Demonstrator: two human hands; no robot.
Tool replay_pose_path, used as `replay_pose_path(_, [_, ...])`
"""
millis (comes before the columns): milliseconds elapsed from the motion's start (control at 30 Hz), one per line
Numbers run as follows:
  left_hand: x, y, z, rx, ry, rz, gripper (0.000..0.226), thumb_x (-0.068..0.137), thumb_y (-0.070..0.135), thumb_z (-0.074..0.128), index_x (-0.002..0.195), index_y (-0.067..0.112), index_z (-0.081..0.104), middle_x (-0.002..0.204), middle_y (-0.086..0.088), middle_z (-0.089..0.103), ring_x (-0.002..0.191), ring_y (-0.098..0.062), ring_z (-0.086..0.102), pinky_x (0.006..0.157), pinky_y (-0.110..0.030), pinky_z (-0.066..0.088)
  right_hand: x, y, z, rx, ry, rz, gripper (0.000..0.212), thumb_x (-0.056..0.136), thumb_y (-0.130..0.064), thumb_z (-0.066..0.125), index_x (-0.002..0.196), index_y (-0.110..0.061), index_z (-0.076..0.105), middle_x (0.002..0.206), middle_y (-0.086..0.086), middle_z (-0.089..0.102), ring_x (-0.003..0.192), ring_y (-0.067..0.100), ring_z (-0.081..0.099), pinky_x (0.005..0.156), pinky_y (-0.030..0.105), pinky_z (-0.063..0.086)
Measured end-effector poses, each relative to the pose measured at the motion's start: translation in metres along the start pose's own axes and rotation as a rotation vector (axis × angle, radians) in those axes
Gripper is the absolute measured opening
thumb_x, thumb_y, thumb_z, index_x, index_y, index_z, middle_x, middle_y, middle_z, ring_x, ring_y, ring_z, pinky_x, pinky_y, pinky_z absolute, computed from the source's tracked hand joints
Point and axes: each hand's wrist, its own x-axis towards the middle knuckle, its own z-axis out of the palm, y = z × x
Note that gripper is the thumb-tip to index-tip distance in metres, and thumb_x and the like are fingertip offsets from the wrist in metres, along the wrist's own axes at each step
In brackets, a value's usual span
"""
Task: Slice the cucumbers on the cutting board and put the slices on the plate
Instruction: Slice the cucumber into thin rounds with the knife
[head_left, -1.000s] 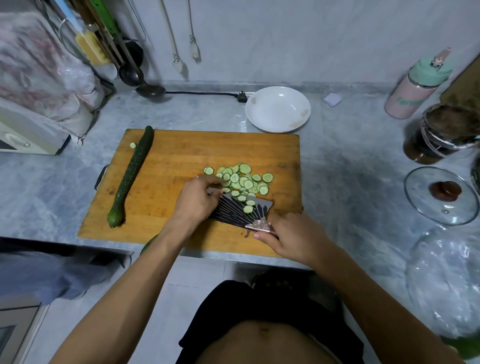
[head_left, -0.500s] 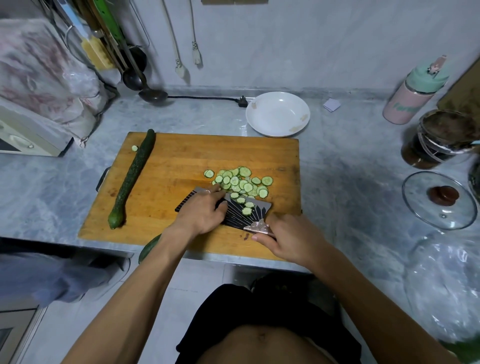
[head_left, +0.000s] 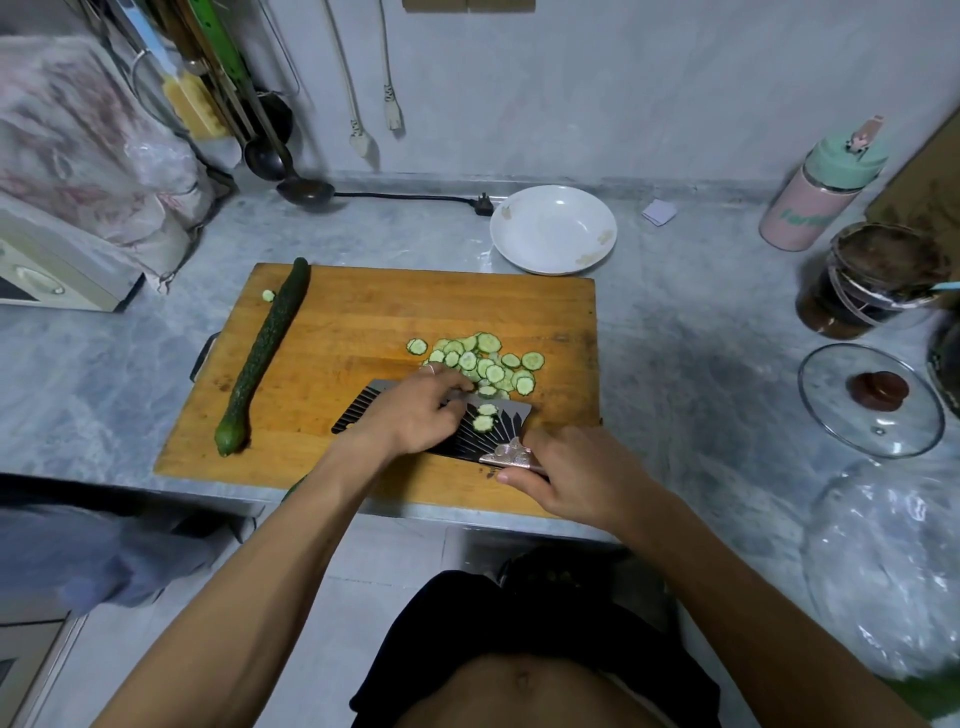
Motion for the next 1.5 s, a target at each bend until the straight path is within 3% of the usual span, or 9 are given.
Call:
replay_pose_path(100, [-0.002, -0.001, 0.0, -0.011, 0.07, 0.05, 0.038, 0.097, 0.019, 0.046, 0.133, 0.02, 0.058, 0.141, -0.002, 0.048, 0.13, -0.022, 0.044, 0.107, -0.035, 0.038, 0.002, -0.001, -0.001, -0.007, -0.01, 0.004, 0.059, 0.095, -0.066, 0.037, 0.099, -0.012, 0.059, 0.083, 0.004, 0.065, 0.07, 0.024, 0.062, 0.06, 0.036, 0.048])
replay_pose_path(267, [-0.031, 0.016, 0.005, -0.17, 0.111, 0.265, 0.021, 0.081, 0.012, 0.063, 0.091, 0.027, 0.074, 0.095, 0.012, 0.064, 0.094, -0.007, 0.06, 0.087, -0.032, 0.049, 0.004, 0.004, 0.004, 0.032, -0.046, 0.045, 0.059, 0.094, -0.067, 0.038, 0.099, -0.012, 0.059, 0.083, 0.004, 0.066, 0.07, 0.024, 0.062, 0.061, 0.038, 0.049])
replay_pose_path(400, [-0.025, 0.015, 0.018, -0.182, 0.117, 0.245, 0.009, 0.076, 0.028, 0.071, 0.085, 0.03, 0.074, 0.086, 0.014, 0.064, 0.084, -0.01, 0.063, 0.079, -0.035, 0.053, 0.004, 0.004, 0.005, 0.033, -0.05, 0.048, 0.057, 0.094, -0.067, 0.038, 0.095, -0.013, 0.058, 0.081, 0.003, 0.065, 0.068, 0.024, 0.062, 0.061, 0.039, 0.051])
replay_pose_path(600, [0.005, 0.006, 0.014, -0.168, 0.073, 0.198, 0.008, 0.087, 0.019, 0.074, 0.093, 0.023, 0.076, 0.091, 0.006, 0.065, 0.088, -0.013, 0.06, 0.081, -0.032, 0.049, 0.001, -0.003, 0.001, 0.035, -0.056, -0.009, 0.048, 0.095, -0.066, 0.039, 0.085, -0.02, 0.047, 0.081, 0.003, 0.061, 0.065, 0.019, 0.052, 0.06, 0.036, 0.046])
replay_pose_path(734, [0.022, -0.001, 0.014, -0.03, 0.115, 0.098, 0.015, 0.09, 0.019, 0.07, 0.104, 0.021, 0.074, 0.112, 0.002, 0.07, 0.103, -0.017, 0.064, 0.087, -0.032, 0.052, 0.001, -0.009, -0.001, 0.02, -0.067, -0.011, 0.055, 0.096, -0.065, 0.038, 0.095, -0.014, 0.058, 0.084, 0.002, 0.063, 0.068, 0.019, 0.055, 0.058, 0.032, 0.042])
replay_pose_path(967, [0.013, -0.009, 0.002, -0.005, 0.351, 0.049, 0.019, 0.092, 0.013, 0.064, 0.105, 0.023, 0.073, 0.106, 0.001, 0.069, 0.091, -0.018, 0.064, 0.076, -0.029, 0.052, 0.0, -0.004, 0.002, 0.056, -0.075, 0.035, 0.054, 0.096, -0.064, 0.039, 0.097, -0.014, 0.059, 0.082, -0.001, 0.062, 0.068, 0.018, 0.059, 0.06, 0.033, 0.049])
replay_pose_path(1167, [-0.035, -0.006, -0.002, -0.268, 0.718, 0.063, 0.011, 0.09, 0.013, 0.068, 0.097, 0.016, 0.076, 0.093, 0.006, 0.07, 0.085, -0.007, 0.059, 0.074, -0.009, 0.042, -0.005, -0.002, 0.013, 0.375, -0.062, 0.24, 0.047, 0.096, -0.058, 0.047, 0.074, -0.017, 0.055, 0.06, -0.007, 0.049, 0.053, 0.01, 0.046, 0.051, 0.03, 0.031])
replay_pose_path(1301, [-0.055, -0.026, 0.017, -0.358, 0.852, -0.008, 0.011, 0.088, 0.009, 0.068, 0.092, 0.016, 0.075, 0.089, 0.007, 0.07, 0.085, -0.005, 0.06, 0.076, -0.023, 0.049, -0.005, -0.009, 0.014, 0.622, -0.004, 0.363, 0.053, 0.098, -0.053, 0.046, 0.063, -0.014, 0.051, 0.056, 0.004, 0.052, 0.052, 0.014, 0.05, 0.054, 0.035, 0.037])
replay_pose_path(1501, [-0.058, -0.079, 0.066, -0.093, 0.644, -0.09, 0.027, 0.086, 0.032, 0.064, 0.108, 0.019, 0.074, 0.112, 0.002, 0.066, 0.099, -0.022, 0.062, 0.076, -0.037, 0.055, 0.007, -0.029, 0.013, 0.799, -0.058, 0.439, 0.065, 0.098, -0.06, 0.038, 0.083, 0.0, 0.06, 0.061, 0.009, 0.053, 0.052, 0.022, 0.049, 0.055, 0.035, 0.038])
